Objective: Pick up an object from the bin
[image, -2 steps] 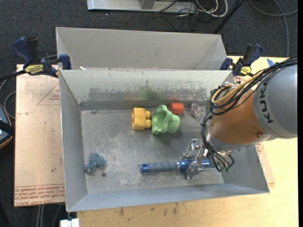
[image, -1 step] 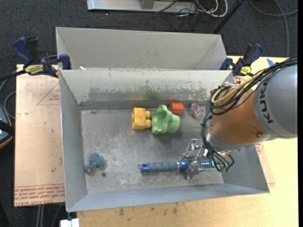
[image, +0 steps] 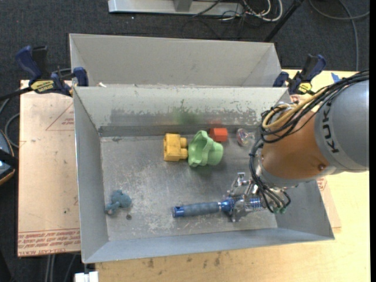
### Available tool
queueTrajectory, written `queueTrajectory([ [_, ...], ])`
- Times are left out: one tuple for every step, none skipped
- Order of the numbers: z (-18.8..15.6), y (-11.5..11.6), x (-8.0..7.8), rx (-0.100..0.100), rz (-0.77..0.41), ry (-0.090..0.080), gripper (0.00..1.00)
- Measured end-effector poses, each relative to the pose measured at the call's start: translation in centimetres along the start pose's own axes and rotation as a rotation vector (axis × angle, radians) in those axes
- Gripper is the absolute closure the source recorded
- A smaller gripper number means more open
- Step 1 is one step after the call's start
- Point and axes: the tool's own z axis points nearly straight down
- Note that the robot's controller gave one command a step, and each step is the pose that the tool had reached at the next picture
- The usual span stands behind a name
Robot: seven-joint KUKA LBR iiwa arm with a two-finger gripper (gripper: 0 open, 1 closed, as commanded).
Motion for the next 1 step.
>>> queueTrajectory([
  [-16.57,1.79,-1.35,0.001,-0.022,0.001,1.0],
])
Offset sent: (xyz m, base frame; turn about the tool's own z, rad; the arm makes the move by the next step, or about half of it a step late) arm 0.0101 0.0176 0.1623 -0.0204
